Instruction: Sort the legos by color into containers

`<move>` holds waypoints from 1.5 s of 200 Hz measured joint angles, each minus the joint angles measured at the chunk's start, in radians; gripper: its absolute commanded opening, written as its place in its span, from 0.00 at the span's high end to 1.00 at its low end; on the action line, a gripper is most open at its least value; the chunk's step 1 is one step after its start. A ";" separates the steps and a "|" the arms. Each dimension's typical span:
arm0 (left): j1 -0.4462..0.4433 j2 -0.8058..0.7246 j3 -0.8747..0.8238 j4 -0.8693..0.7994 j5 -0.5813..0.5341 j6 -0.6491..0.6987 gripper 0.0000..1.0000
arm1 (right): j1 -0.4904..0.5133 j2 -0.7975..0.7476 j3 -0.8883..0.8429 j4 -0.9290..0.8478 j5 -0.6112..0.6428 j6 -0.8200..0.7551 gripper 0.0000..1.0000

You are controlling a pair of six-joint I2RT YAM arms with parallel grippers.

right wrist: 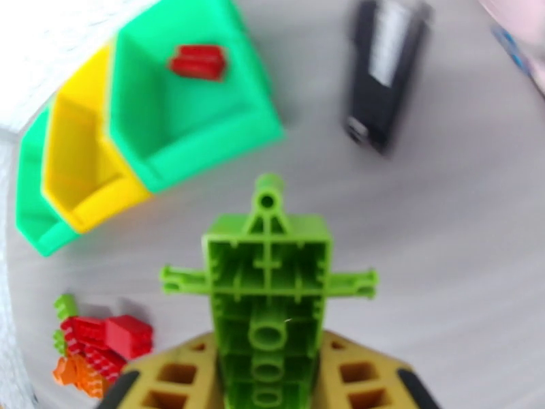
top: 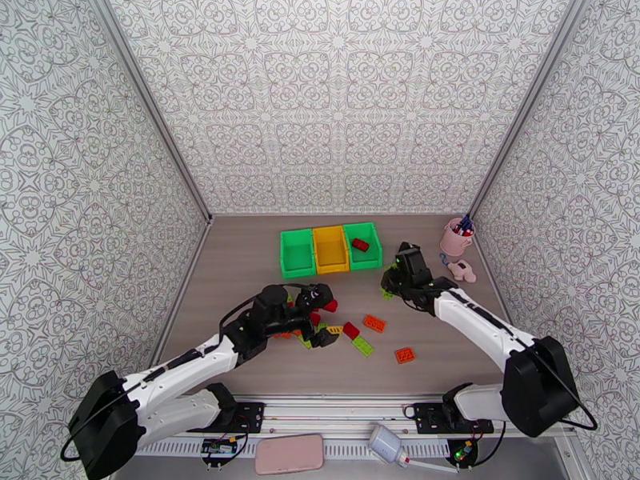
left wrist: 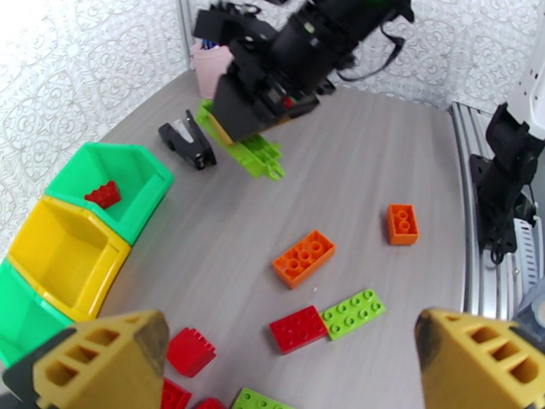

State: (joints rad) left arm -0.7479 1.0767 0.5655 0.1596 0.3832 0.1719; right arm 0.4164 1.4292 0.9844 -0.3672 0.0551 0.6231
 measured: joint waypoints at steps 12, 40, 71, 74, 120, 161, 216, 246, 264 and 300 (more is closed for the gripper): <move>0.002 -0.014 -0.009 -0.004 -0.034 -0.013 0.00 | 0.000 0.057 0.061 0.025 -0.021 -0.043 0.67; 0.005 -0.055 -0.026 -0.022 -0.106 -0.039 0.00 | 0.000 0.213 0.217 0.066 -0.079 -0.128 0.67; 0.005 -0.097 -0.043 -0.040 -0.172 -0.062 0.00 | 0.000 0.400 0.420 0.085 -0.170 -0.206 0.67; 0.005 -0.098 -0.044 -0.043 -0.174 -0.064 0.00 | 0.000 0.418 0.438 0.088 -0.182 -0.216 0.67; 0.005 -0.115 -0.058 -0.072 -0.229 -0.090 0.00 | 0.023 0.650 0.703 0.089 -0.275 -0.320 0.66; 0.005 -0.138 -0.066 -0.082 -0.274 -0.094 0.00 | 0.062 0.784 0.858 0.084 -0.266 -0.351 0.63; 0.005 -0.150 -0.092 -0.074 -0.276 -0.093 0.00 | 0.090 0.835 0.913 0.026 -0.238 -0.354 0.32; 0.004 -0.151 -0.106 -0.059 -0.245 -0.090 0.00 | 0.089 0.684 0.721 0.050 -0.204 -0.362 0.24; 0.004 -0.153 -0.106 -0.057 -0.215 -0.089 0.00 | 0.088 0.533 0.552 0.076 -0.190 -0.389 0.22; 0.004 -0.153 -0.106 -0.051 -0.151 -0.082 0.00 | 0.088 0.257 0.286 0.060 -0.174 -0.528 0.20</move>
State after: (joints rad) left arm -0.7437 0.9234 0.4595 0.1085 0.2317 0.0895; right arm 0.5041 1.6863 1.2705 -0.3073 -0.1188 0.0952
